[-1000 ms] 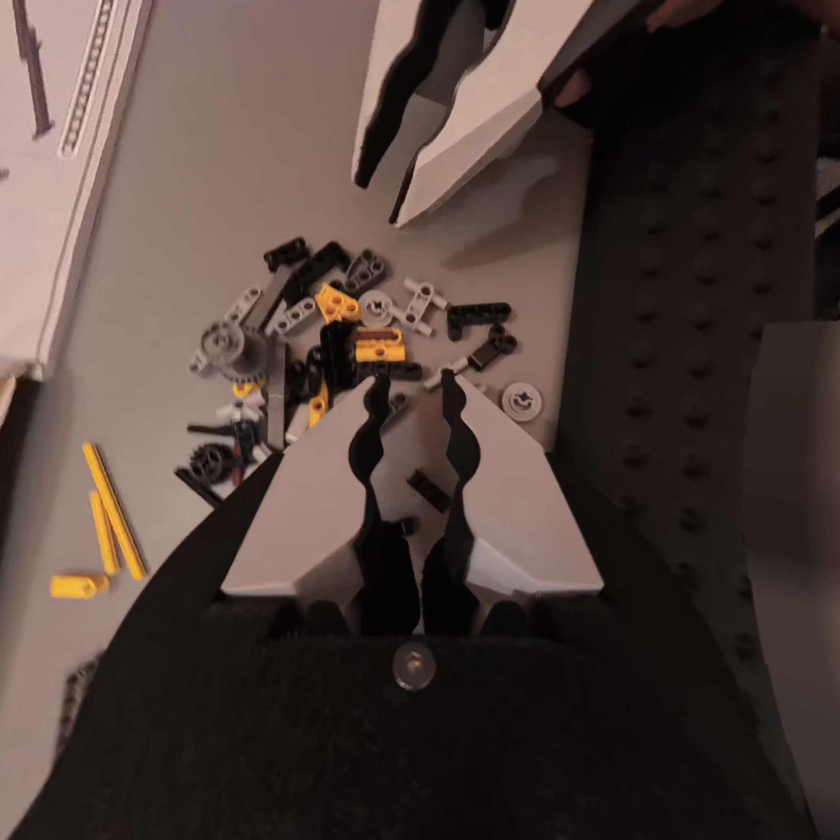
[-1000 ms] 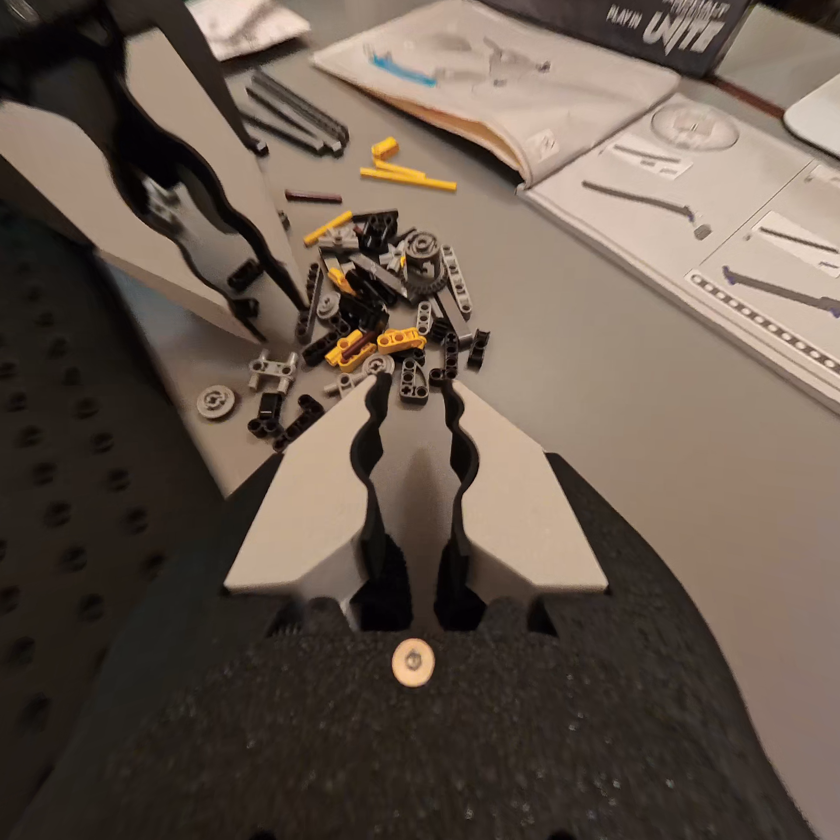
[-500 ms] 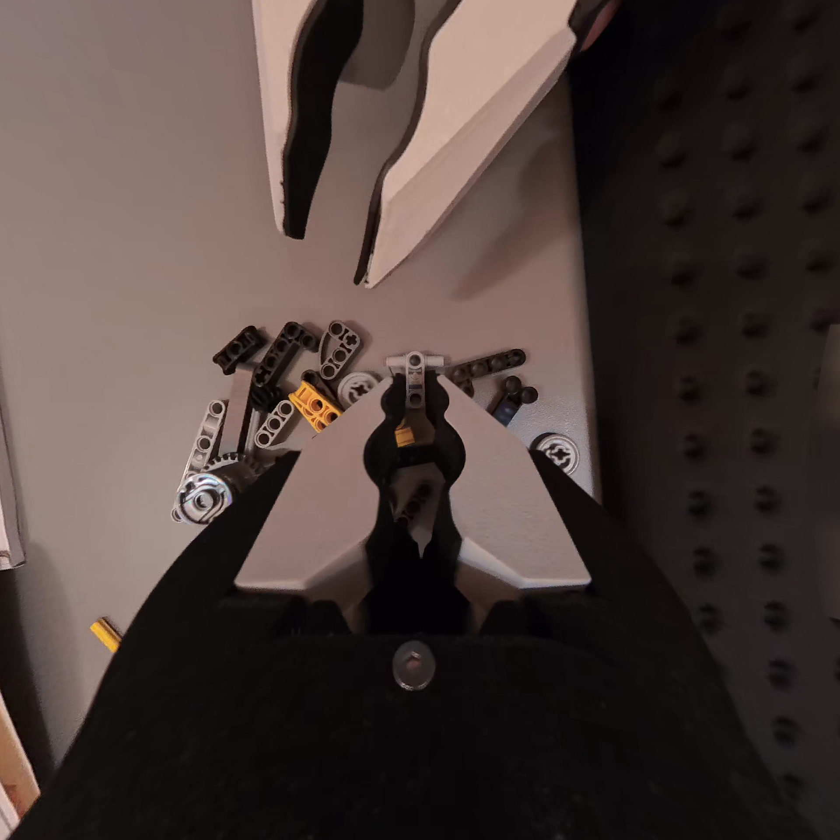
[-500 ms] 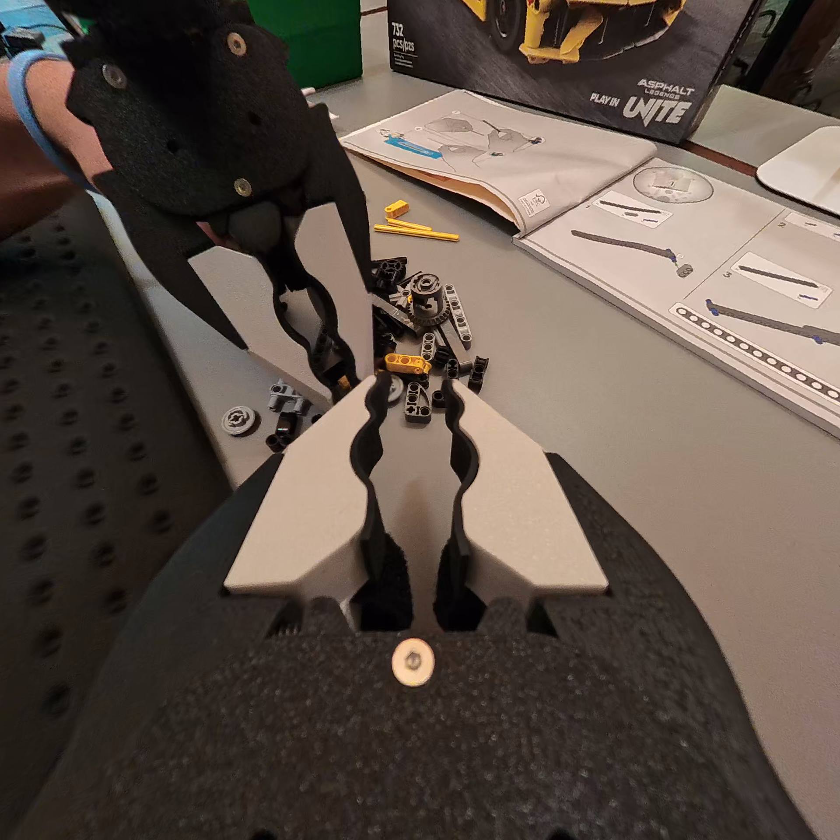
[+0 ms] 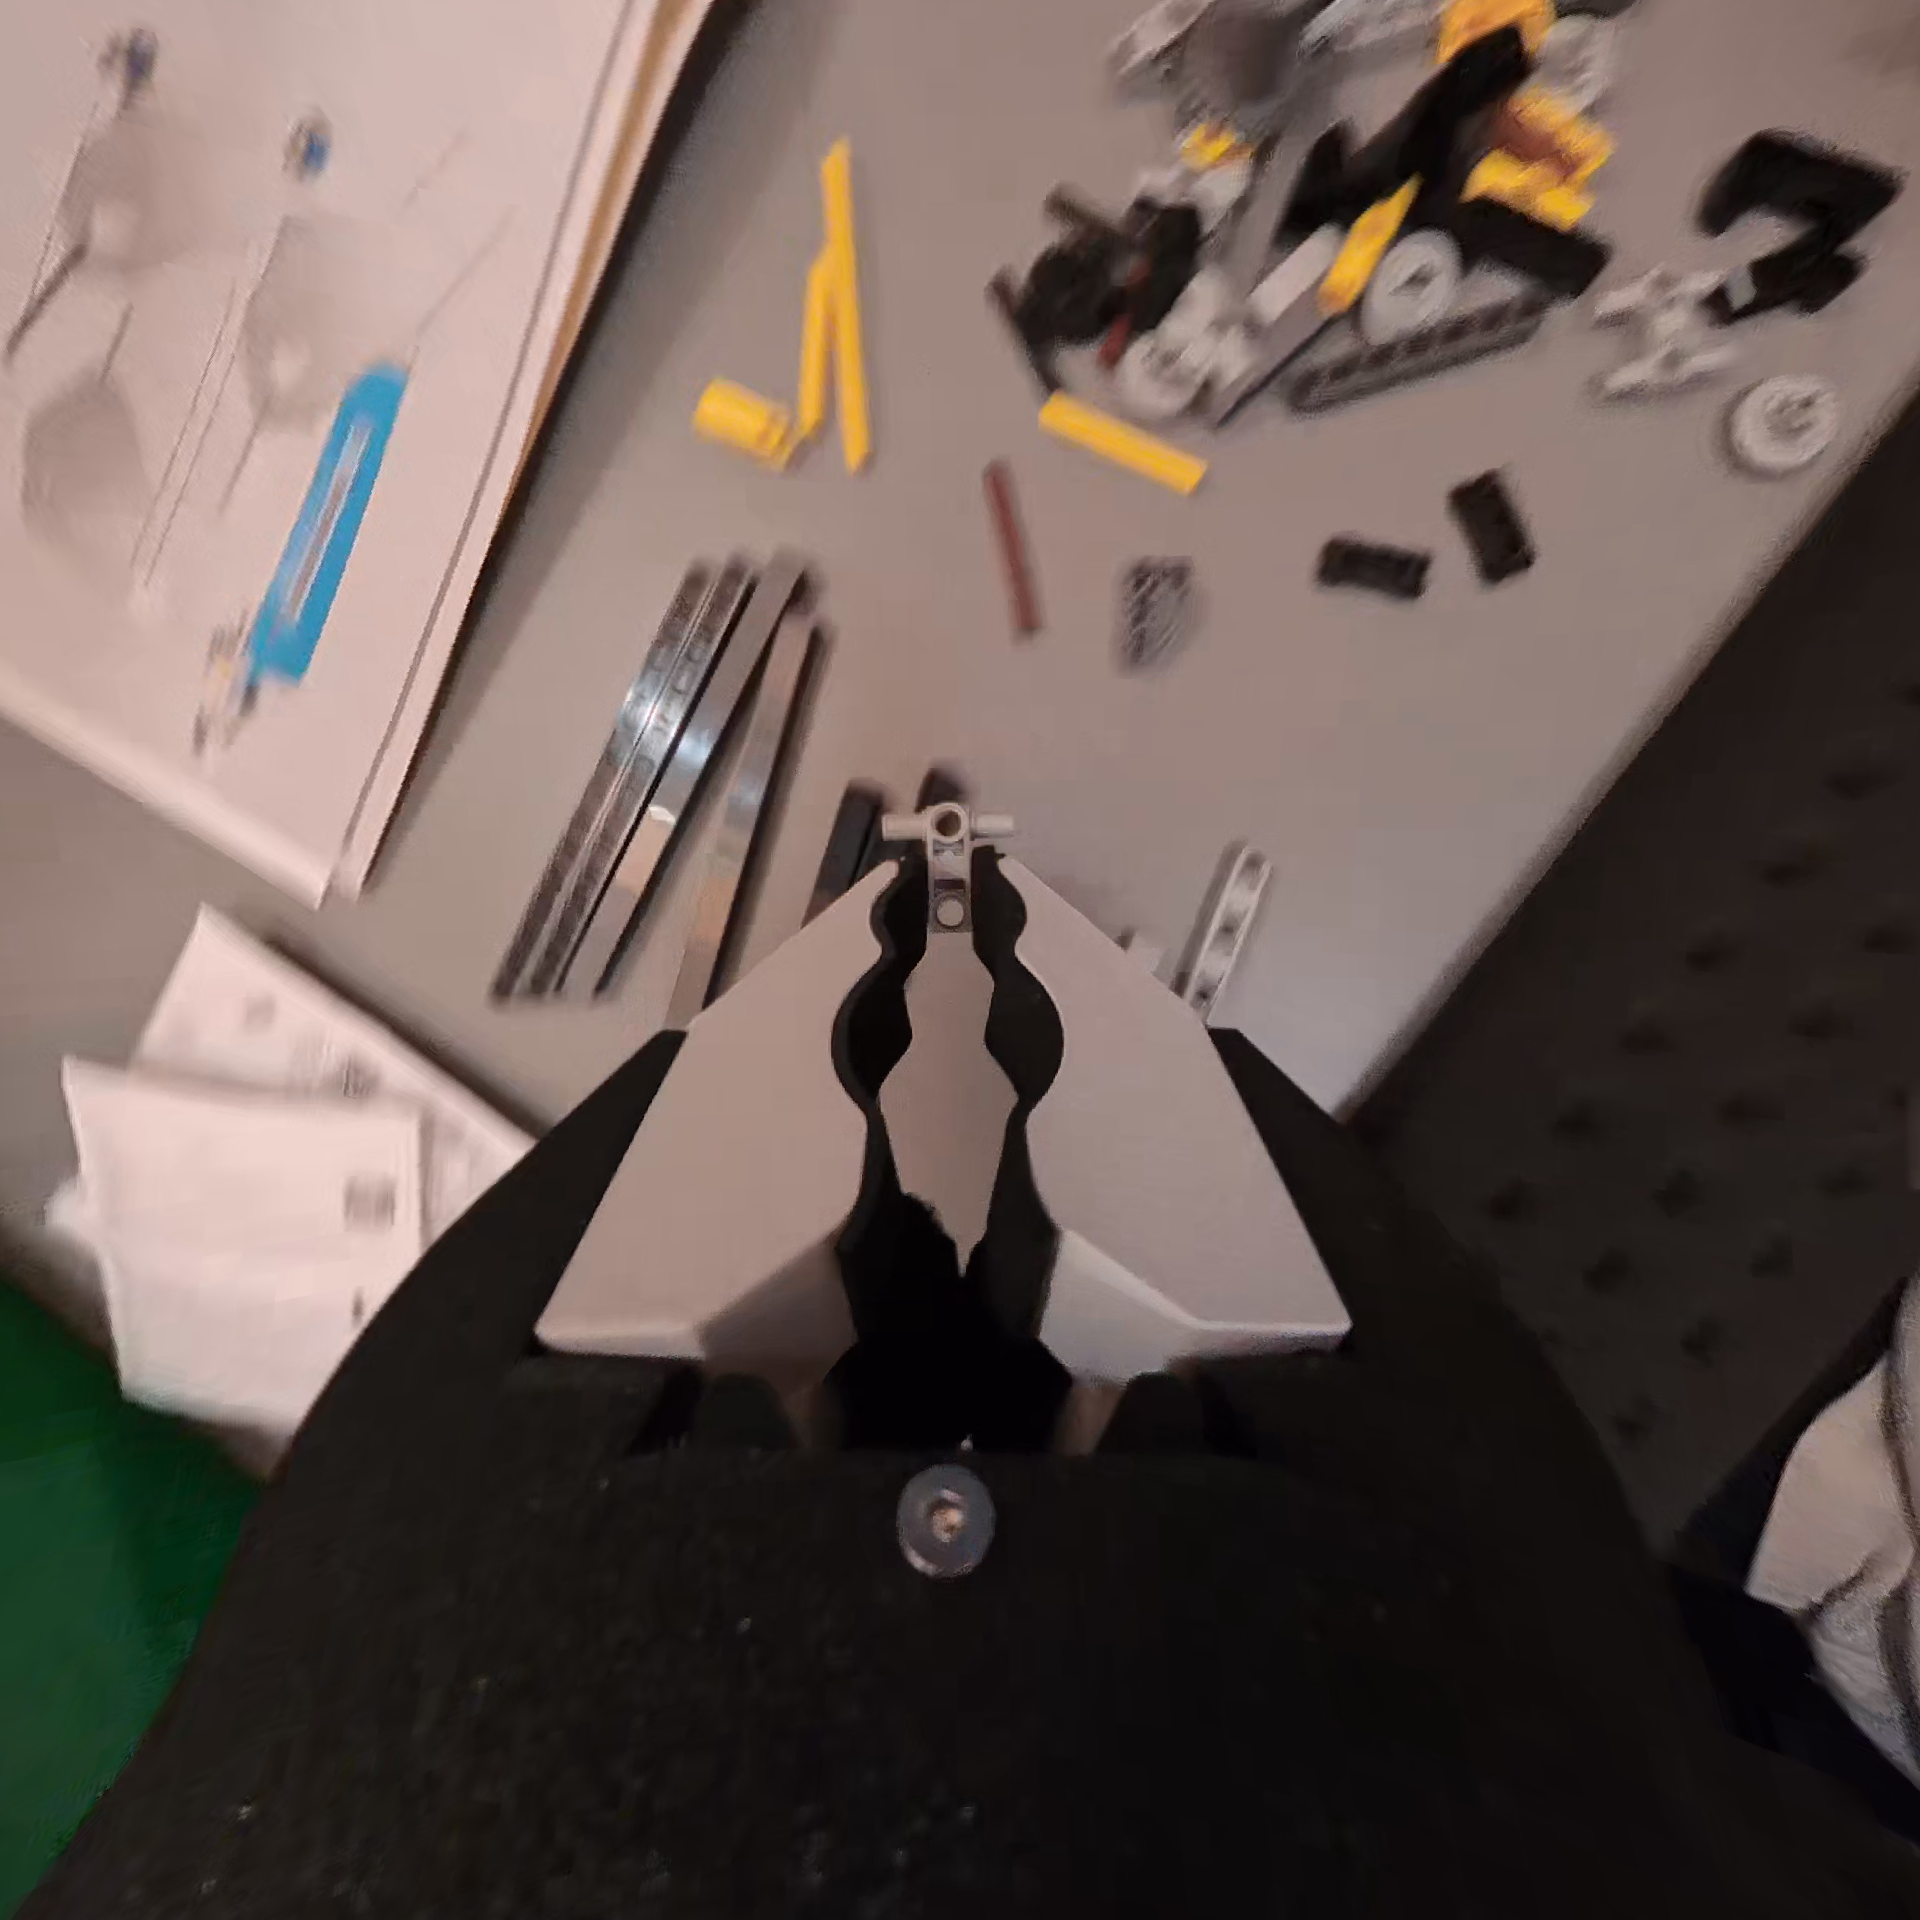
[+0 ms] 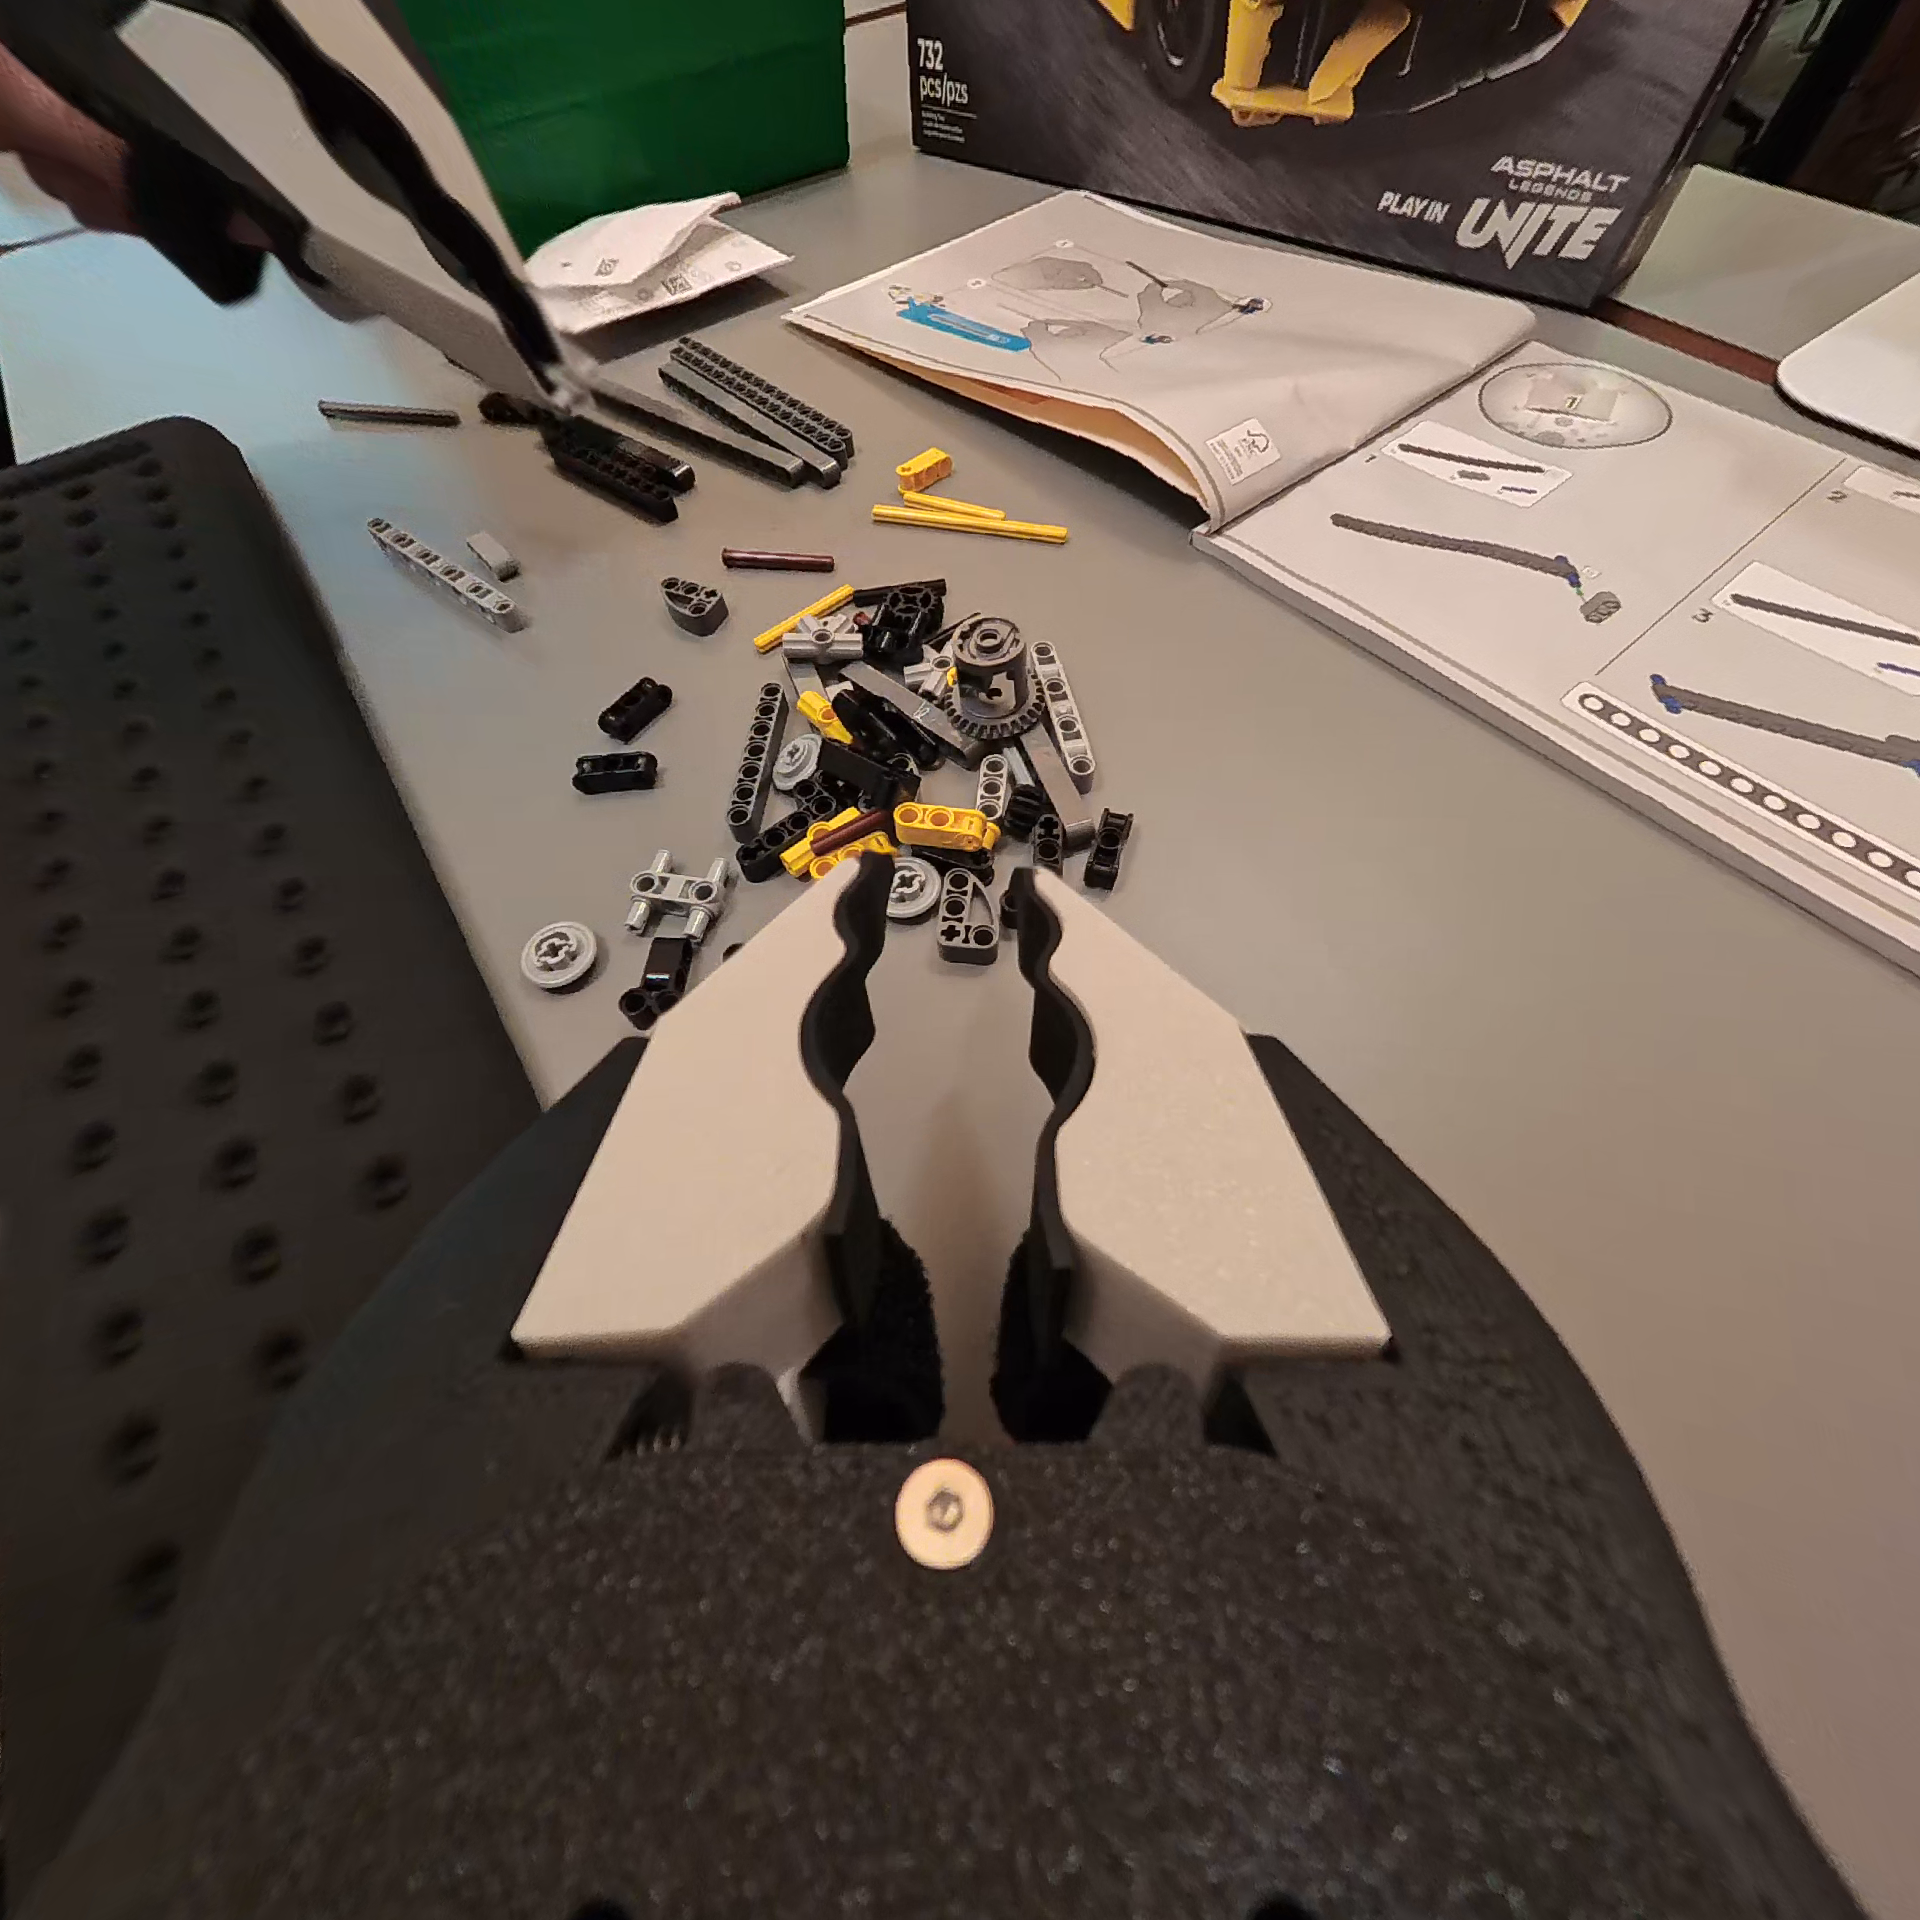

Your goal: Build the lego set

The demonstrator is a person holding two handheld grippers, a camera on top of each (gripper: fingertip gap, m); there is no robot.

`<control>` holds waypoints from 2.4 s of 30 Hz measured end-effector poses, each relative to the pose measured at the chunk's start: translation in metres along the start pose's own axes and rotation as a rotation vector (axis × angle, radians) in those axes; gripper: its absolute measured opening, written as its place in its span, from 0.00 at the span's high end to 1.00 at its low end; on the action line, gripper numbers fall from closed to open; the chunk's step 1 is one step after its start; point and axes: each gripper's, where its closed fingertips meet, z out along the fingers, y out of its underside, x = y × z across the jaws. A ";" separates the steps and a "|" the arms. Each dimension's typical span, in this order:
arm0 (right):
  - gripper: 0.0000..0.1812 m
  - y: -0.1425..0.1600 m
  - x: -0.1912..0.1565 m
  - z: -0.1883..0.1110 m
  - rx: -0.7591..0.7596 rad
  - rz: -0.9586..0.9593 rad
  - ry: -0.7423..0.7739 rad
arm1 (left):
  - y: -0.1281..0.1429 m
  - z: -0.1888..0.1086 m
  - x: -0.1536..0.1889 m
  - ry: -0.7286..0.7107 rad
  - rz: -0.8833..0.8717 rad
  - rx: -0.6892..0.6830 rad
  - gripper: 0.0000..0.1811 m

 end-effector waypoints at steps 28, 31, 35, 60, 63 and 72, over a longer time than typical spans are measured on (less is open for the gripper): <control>0.87 0.000 0.002 0.000 0.004 0.011 0.000 | 0.031 -0.020 0.024 0.066 -0.050 0.162 0.87; 0.87 0.000 0.001 0.000 0.005 0.018 -0.010 | -0.018 0.009 0.083 0.248 0.109 0.186 0.88; 0.87 -0.003 0.002 -0.002 0.023 0.015 -0.004 | -0.055 0.061 0.126 0.287 0.197 0.079 0.86; 0.87 -0.002 -0.001 -0.001 0.019 0.010 -0.019 | -0.034 0.030 0.080 0.147 0.075 0.099 0.91; 0.87 -0.001 -0.001 0.000 0.010 0.007 -0.019 | 0.028 -0.002 0.030 0.064 -0.092 0.055 0.91; 0.87 0.003 0.000 0.003 -0.017 0.005 -0.010 | 0.083 -0.027 0.021 0.086 -0.138 0.089 0.91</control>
